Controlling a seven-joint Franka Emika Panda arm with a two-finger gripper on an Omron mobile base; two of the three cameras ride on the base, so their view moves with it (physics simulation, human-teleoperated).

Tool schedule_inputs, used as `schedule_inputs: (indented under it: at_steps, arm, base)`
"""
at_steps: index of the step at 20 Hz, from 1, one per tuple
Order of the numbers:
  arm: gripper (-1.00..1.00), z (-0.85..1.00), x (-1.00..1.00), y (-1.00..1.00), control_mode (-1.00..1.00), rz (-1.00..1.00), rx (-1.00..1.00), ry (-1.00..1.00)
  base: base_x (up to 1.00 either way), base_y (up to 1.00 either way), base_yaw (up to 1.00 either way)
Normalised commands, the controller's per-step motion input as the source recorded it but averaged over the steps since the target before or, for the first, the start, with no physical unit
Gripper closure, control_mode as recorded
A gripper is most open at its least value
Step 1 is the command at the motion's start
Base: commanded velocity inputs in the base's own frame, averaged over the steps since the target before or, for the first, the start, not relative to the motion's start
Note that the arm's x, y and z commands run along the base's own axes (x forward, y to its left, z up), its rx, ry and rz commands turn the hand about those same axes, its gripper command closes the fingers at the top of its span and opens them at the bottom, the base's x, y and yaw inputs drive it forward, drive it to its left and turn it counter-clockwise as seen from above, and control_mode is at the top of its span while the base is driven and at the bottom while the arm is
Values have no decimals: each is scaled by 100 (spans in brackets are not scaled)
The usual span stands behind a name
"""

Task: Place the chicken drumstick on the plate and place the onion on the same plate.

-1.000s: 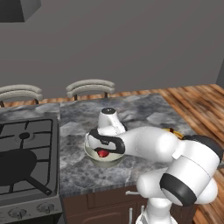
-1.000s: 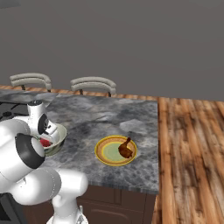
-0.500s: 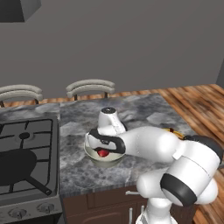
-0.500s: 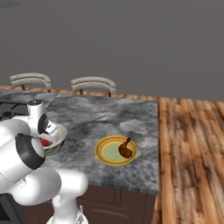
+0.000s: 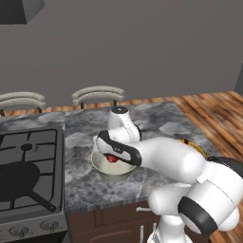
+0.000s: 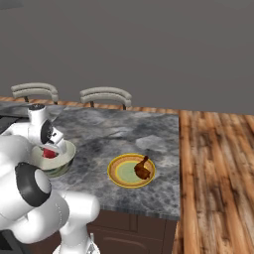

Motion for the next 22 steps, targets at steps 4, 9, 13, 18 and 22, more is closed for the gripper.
schedule_inputs:
  at_steps: [4,9,13,18,22]
  arm:
    - [100,79,-13,-25,-100,0,0,-1]
    - [100,74,-17,-28,-100,0,0,0]
    - [100,64,-32,-36,-100,0,0,0]
    - [100,13,-38,-66,-100,0,-2,0]
    - [100,1,-34,-79,-100,-4,-1,0]
  base:
    - [0,0,0]
    - [0,0,0]
    - [0,0,0]
    - [0,0,0]
    - [0,0,0]
